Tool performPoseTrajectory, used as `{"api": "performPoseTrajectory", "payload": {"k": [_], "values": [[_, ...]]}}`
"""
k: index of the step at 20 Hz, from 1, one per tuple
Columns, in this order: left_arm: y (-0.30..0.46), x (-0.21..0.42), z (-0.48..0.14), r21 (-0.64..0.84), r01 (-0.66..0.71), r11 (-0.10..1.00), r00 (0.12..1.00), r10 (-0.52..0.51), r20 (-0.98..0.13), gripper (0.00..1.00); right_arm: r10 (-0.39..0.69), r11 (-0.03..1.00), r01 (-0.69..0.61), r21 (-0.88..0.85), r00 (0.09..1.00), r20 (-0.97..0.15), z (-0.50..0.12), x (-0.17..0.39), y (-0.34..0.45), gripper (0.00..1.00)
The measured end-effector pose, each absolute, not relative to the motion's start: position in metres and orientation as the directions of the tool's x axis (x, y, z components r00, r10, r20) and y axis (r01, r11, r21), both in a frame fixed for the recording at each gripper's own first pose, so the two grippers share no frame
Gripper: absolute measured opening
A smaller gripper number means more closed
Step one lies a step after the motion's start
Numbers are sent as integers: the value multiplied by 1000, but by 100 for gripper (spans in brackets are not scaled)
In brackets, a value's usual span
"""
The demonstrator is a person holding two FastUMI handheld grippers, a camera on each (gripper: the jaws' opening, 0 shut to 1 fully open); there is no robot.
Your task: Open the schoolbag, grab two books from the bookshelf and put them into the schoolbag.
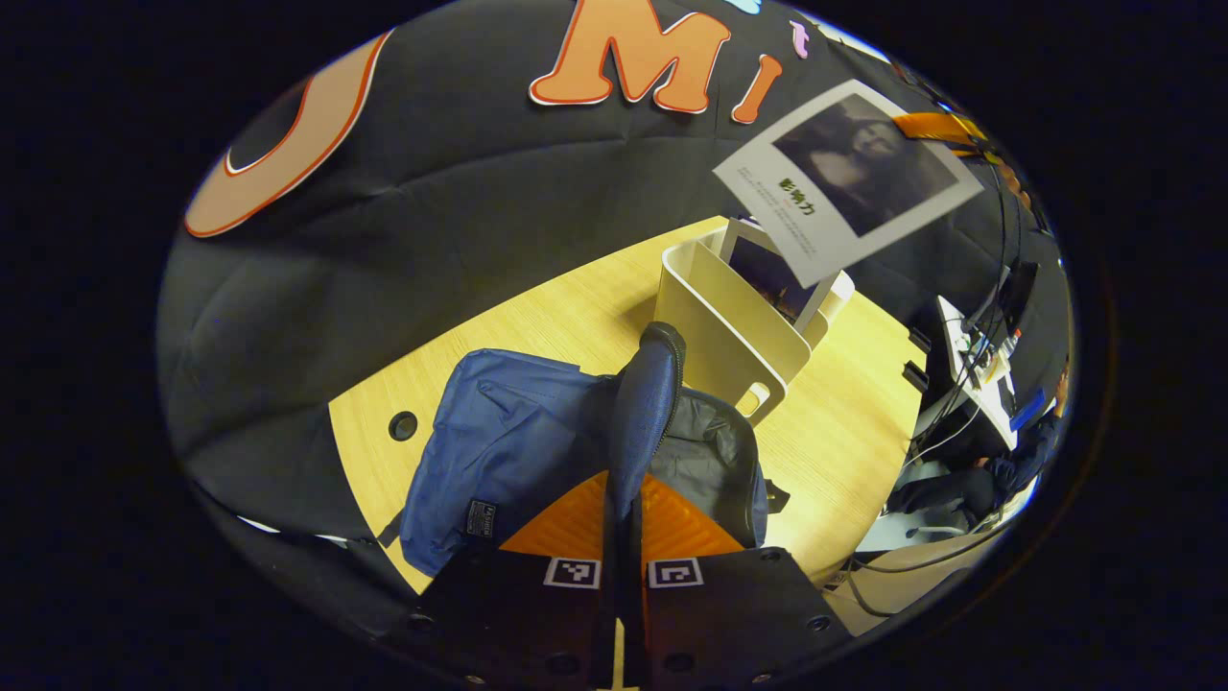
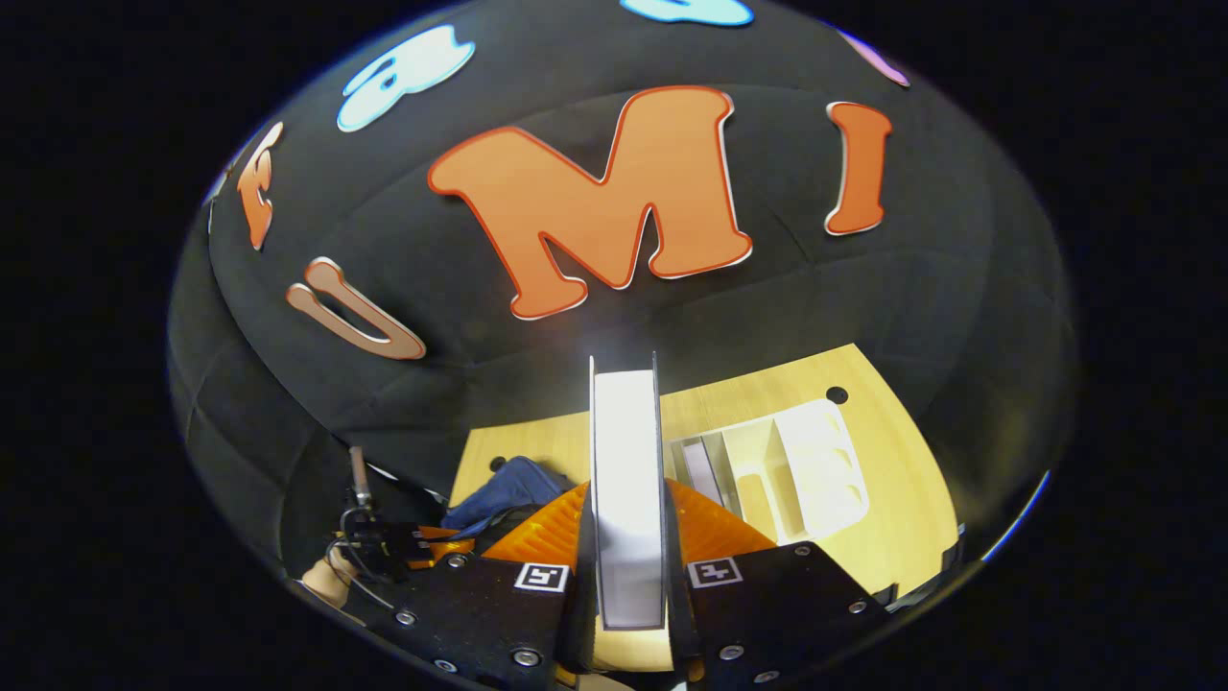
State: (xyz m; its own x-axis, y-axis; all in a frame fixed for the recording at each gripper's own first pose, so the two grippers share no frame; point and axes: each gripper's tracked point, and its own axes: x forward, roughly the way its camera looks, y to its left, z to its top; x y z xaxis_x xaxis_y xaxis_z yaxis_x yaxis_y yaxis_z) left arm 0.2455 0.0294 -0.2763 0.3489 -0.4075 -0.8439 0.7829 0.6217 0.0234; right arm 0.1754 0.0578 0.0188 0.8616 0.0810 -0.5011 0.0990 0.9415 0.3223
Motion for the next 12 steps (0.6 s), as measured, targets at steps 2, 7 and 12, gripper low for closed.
{"api": "performPoseTrajectory", "payload": {"k": [2, 7, 12], "values": [[27, 245, -274, 48, 791, 611, 361, -401, -842, 4, 161, 889, 76, 452, 871, -463, -6, 152, 72, 30], [25, 242, -271, 84, 803, 590, 377, -394, -838, 4, 264, 739, 83, 669, 877, -401, -102, 114, 106, 30], [18, 234, -263, 120, 822, 557, 388, -393, -834, 4, 353, 527, 70, 847, 888, -293, -186, 116, 162, 30]]}}
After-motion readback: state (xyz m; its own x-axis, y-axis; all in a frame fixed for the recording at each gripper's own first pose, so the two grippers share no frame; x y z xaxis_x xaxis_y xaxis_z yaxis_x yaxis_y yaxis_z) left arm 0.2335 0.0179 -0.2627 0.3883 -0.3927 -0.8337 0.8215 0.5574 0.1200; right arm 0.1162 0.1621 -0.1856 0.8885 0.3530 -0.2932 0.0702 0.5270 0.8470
